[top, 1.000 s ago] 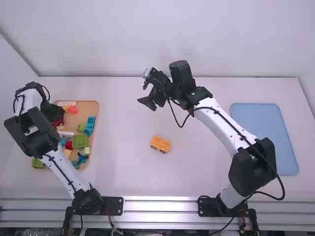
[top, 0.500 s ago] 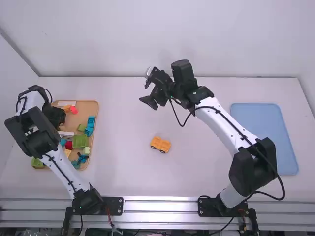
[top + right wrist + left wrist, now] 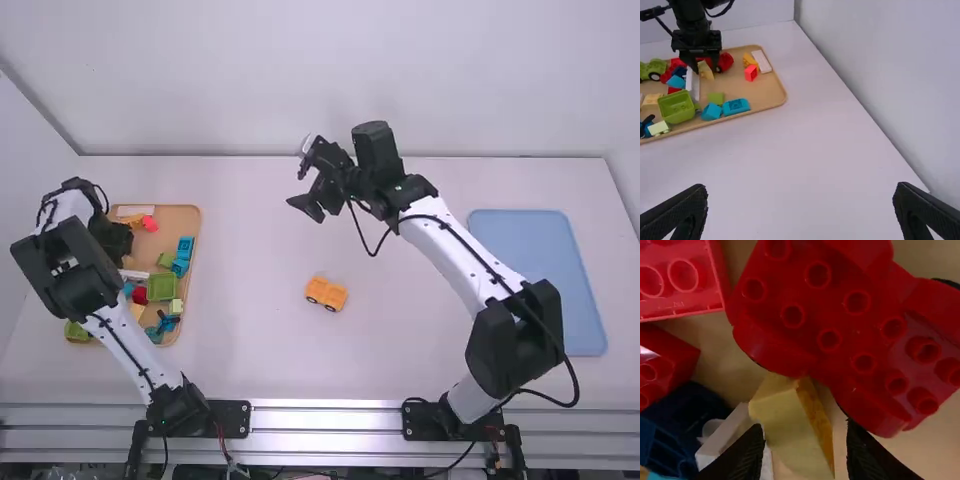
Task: Assemble lego blocks to make yellow taxi
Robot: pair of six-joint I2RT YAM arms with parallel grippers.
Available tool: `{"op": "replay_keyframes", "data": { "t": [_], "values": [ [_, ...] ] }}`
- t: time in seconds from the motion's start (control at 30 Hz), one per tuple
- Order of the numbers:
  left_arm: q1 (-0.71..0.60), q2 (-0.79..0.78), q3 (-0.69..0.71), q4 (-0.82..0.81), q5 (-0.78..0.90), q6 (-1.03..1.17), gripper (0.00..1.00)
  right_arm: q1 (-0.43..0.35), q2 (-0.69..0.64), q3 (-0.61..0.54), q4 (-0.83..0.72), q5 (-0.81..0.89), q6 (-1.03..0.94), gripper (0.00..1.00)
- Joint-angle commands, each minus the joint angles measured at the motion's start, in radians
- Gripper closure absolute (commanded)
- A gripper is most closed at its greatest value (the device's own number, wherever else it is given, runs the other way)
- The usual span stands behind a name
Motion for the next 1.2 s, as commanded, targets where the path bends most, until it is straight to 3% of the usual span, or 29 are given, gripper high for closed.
{"op": "replay_keyframes", "data": {
  "t": [0.0, 0.73, 0.97, 1.17],
  "values": [
    [-0.003, -0.001, -0.031, 0.013, -0.015, -0.024, 0.57, -0.001, -0.005, 0.032, -0.003, -0.002, 0.005, 0.01],
    [-0.004, -0.001, -0.109, 0.094, 0.018, -0.196, 0.61, -0.002, -0.005, 0.032, -0.003, -0.002, 0.005, 0.01],
    [-0.003, -0.001, -0.109, 0.093, 0.019, -0.189, 0.73, -0.002, -0.005, 0.032, -0.003, -0.002, 0.005, 0.01],
    [-0.003, -0.001, -0.109, 0.123, 0.087, -0.085, 0.90, -0.002, -0.005, 0.032, -0.010, -0.002, 0.005, 0.02]
  ]
}}
